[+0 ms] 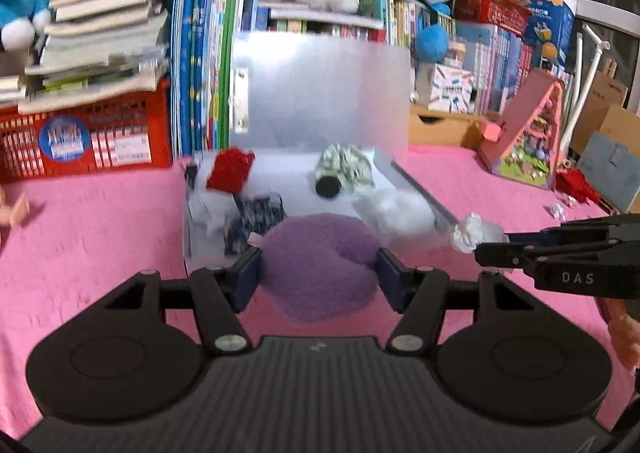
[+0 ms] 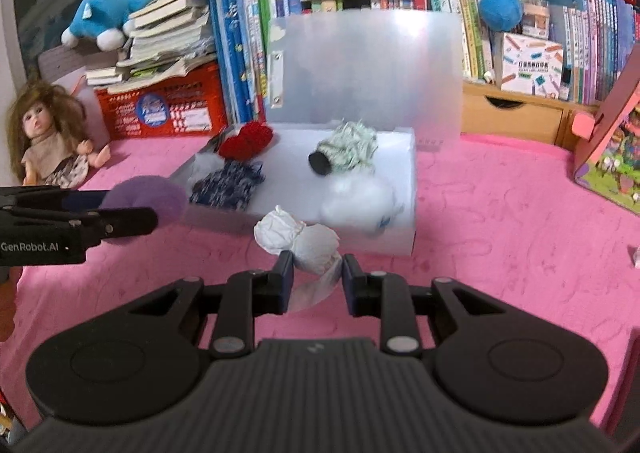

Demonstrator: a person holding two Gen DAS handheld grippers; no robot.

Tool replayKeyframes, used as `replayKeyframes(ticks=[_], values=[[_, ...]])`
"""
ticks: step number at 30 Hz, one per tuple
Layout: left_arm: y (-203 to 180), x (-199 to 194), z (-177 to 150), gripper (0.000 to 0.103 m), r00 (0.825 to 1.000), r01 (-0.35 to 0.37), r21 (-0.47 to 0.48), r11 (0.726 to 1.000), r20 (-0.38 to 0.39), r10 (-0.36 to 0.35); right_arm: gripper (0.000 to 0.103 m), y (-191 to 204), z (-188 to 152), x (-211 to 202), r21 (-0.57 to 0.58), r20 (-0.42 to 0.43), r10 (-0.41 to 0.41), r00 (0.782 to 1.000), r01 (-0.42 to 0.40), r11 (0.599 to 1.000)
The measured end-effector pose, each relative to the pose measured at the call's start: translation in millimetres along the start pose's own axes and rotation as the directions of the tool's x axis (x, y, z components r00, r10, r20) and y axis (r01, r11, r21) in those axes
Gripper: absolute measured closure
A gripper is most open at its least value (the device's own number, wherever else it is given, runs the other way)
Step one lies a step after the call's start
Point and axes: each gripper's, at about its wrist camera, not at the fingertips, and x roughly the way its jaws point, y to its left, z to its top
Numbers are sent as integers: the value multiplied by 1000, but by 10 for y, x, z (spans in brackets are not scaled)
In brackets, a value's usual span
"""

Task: Organize objects
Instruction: 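Carry the lavender plush and white tissue into the box with both tools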

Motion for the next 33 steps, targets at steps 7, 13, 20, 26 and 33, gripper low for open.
replayKeyframes(ticks=[7, 13, 20, 26, 33], values=[[67, 160, 462, 36, 1000, -14, -25, 1000, 26, 15, 73, -109, 398, 60, 48, 29, -8, 1000, 7, 999], [156, 367, 728, 36, 999, -43, -59, 997, 28, 45, 73, -165, 687, 176, 58, 29, -43, 999, 41, 997], [228, 690, 1029, 36, 996, -88, -69, 994, 10, 89, 73, -303, 1020, 424, 86, -4, -64, 998, 64, 994], [282, 1064, 1160, 36, 993, -114, -71, 991, 0, 114, 73, -367, 1170, 774, 107, -42, -66, 997, 70, 992], [318, 1410, 1012, 36, 992, -119, -70, 990, -52, 115, 73, -366, 1067, 1242, 170, -109, -39, 993, 57, 984]])
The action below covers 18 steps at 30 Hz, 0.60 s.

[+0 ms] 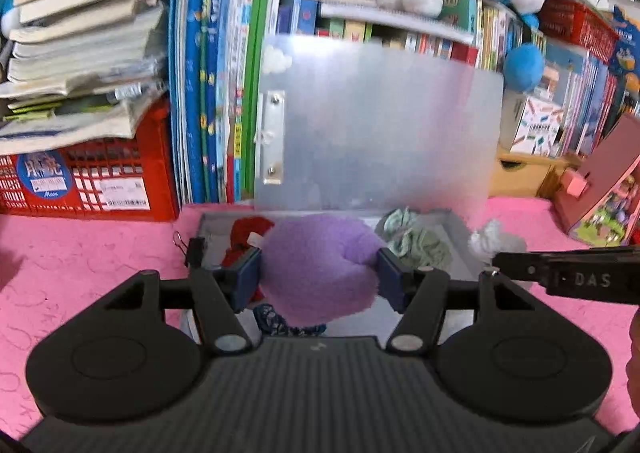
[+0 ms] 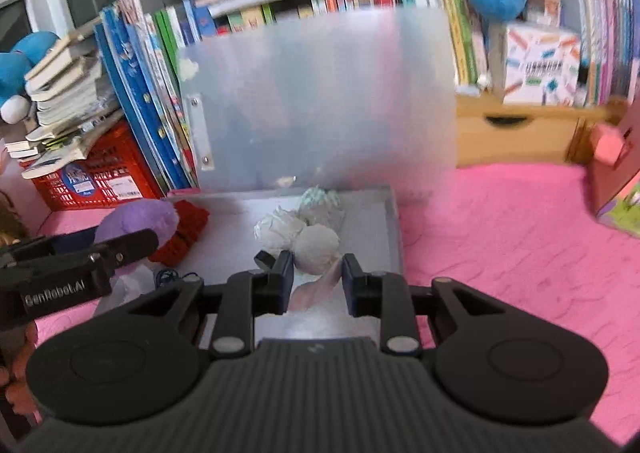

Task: Organize objects
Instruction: 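Carry the lavender plush and white tissue into the box with both tools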

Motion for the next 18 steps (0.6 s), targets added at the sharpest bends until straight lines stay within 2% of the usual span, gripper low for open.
replayKeyframes(ticks=[9, 18], values=[[63, 358, -196, 35, 999, -14, 3, 1000, -49, 14, 73, -35, -93, 414, 40, -47, -6, 999, 8, 999], [78, 550, -297, 35, 998, -17, 31, 999, -64, 19, 73, 26, -144, 661, 3, -75, -21, 997, 21, 1000]])
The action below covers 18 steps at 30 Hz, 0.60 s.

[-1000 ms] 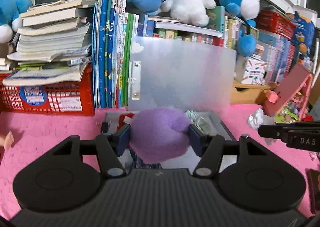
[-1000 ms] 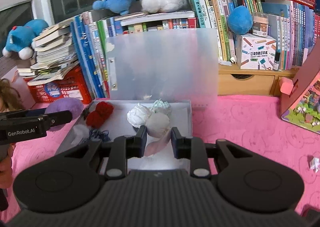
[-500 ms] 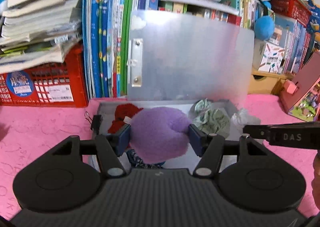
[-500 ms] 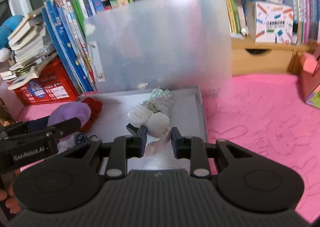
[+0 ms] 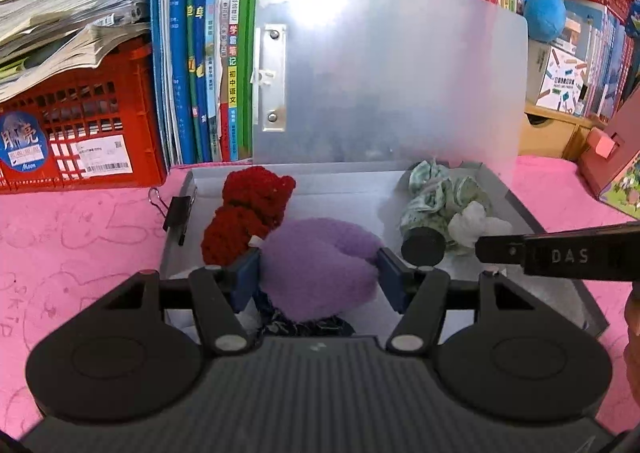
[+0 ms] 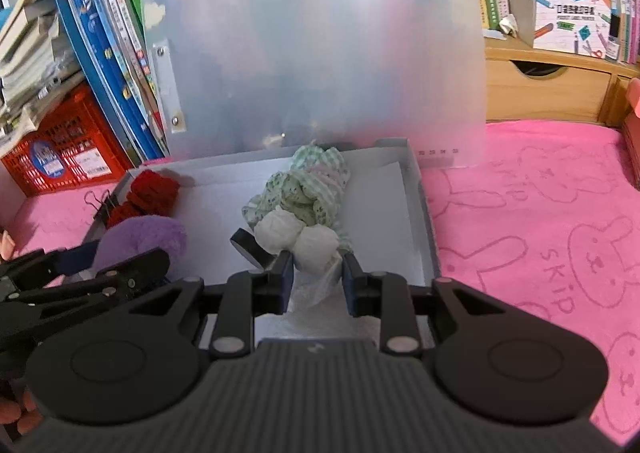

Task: Organize objects
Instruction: 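Carry the lavender plush and white tissue into the box with both tools, then open both tools to release the plush and tissue in the box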

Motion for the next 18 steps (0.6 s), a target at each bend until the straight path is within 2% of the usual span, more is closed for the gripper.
replayKeyframes(ticks=[13, 16, 18], values=[[-2, 127, -66, 36, 999, -35, 22, 999, -28, 36, 72, 11, -57, 158, 0, -25, -7, 1000, 7, 1000], [6, 100, -54, 36, 999, -32, 9, 999, -23, 32, 68, 12, -62, 126, -1, -14, 0, 1000, 0, 1000], [5, 69, -46, 35, 999, -31, 4, 1000, -18, 31, 55, 7, -63, 97, 4, -6, 0, 1000, 0, 1000]])
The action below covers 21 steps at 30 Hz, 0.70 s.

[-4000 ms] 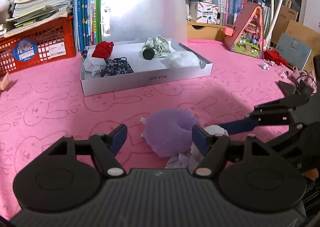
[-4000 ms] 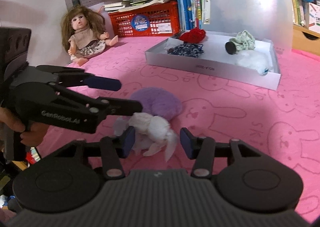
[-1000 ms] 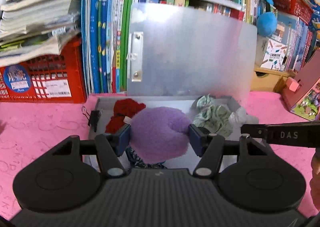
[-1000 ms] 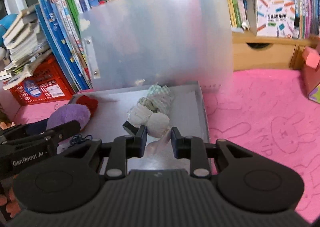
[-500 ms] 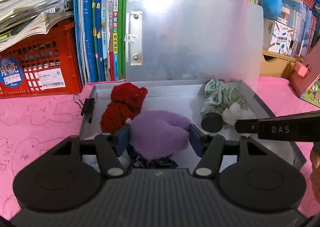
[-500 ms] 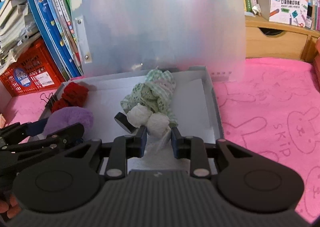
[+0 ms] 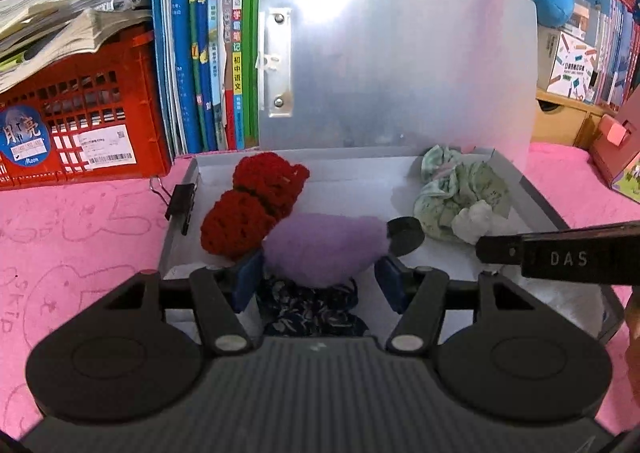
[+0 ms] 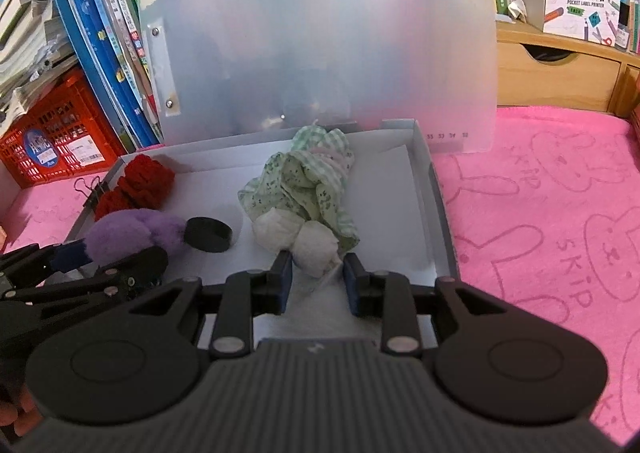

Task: Organize objects
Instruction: 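Open both tools to release the plush and tissue in the box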

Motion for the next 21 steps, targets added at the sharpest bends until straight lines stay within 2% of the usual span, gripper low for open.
replayKeyframes(ticks=[1, 6, 14, 21], values=[[-6, -16, 4, 35, 1000, -1, -2, 1000, -1, 1, 50, -8, 1, -26, 3, 6, 6, 1000, -6, 1000], [-39, -148, 20, 26, 1000, 5, 3, 1000, 15, -5, 47, -19, 14, -170, 15, 29, 22, 999, -23, 1000], [-112, -517, 35, 26, 998, 20, 22, 1000, 62, -22, 43, -14, -11, -534, -6, 83, 48, 995, -47, 999], [-108, -946, -82, 25, 991, 57, 33, 998, 116, -61, 42, -42, -196, -917, -52, 119, 89, 989, -83, 995]])
